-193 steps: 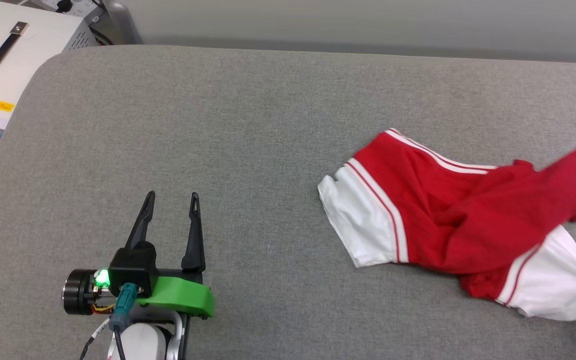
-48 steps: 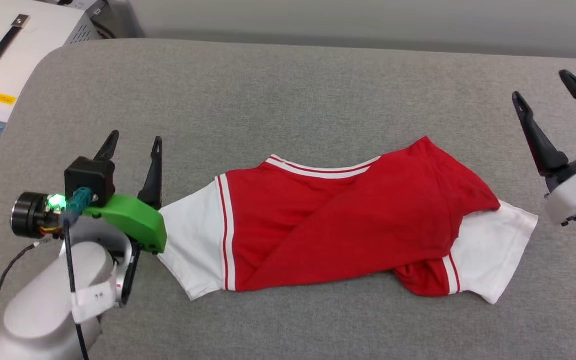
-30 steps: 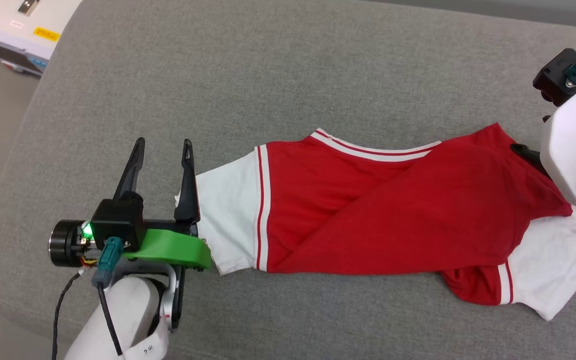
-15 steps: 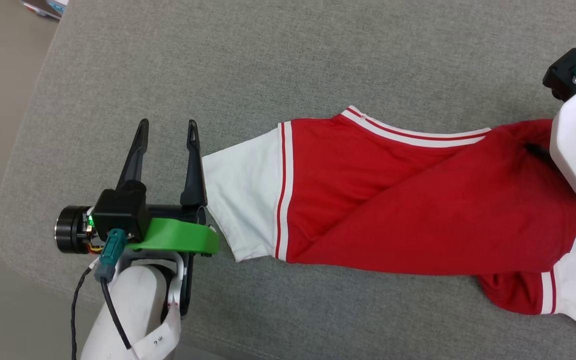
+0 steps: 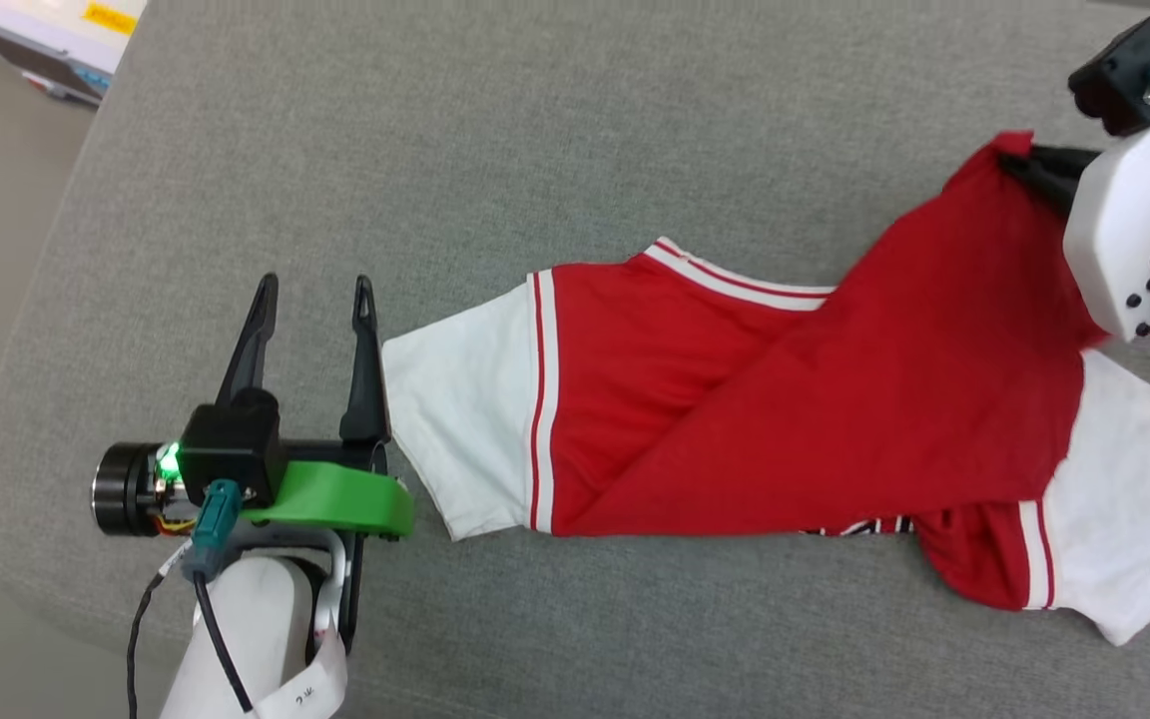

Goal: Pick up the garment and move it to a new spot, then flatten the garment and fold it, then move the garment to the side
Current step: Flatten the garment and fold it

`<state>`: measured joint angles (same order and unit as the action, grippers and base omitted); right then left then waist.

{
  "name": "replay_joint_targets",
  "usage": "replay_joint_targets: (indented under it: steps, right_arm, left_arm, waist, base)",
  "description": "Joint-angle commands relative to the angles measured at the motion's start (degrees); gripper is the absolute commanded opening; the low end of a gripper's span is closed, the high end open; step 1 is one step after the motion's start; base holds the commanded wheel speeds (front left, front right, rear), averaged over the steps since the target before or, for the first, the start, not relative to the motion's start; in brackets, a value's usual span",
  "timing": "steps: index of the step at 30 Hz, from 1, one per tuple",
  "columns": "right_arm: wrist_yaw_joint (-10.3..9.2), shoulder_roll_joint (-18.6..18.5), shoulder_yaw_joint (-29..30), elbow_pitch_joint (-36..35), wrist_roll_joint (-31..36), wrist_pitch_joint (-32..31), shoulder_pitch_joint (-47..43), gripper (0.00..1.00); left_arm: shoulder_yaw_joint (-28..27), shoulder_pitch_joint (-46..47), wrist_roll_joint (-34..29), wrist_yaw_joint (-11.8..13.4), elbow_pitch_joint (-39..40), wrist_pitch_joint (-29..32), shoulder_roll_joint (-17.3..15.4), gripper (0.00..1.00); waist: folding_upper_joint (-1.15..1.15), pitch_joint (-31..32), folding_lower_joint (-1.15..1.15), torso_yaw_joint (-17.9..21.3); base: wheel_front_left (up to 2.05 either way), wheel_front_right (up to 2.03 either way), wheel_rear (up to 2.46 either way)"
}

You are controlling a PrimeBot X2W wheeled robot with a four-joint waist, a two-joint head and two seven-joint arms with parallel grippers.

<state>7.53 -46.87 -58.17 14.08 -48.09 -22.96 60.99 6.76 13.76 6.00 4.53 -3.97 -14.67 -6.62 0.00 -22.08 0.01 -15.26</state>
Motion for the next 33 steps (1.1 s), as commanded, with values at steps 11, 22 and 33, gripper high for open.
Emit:
replay_joint_targets:
  steps: [11, 22, 33]
  right_arm:
    - [-0.04, -8.5, 8.6, -18.6, 1.0, 6.4, -12.6, 0.00]
    - [-0.04, -3.9, 24.2, -27.9, 5.8, 3.2, -49.8, 0.00]
    - [-0.04, 7.2, 31.5, -15.4, 8.4, 3.0, -67.7, 0.00]
  left_arm:
    - [-2.4, -7.2, -1.7, -0.9, -1.3, -0.3, 0.6, 1.00]
    - [-4.6, -12.0, -2.4, -1.4, -2.1, -0.3, 0.3, 1.00]
    - [-3.0, -12.1, -3.7, -0.7, -0.7, -0.3, 1.5, 1.00]
  waist:
    - [0.00, 10.6, -0.01, 6.0]
    - [0.00, 15.1, -0.01, 10.8]
    - [0.00, 12.5, -0.01, 10.6]
  base:
    - [0.00, 0.00, 0.00]
    - [0.00, 0.00, 0.00]
    - [0.00, 0.00, 0.00]
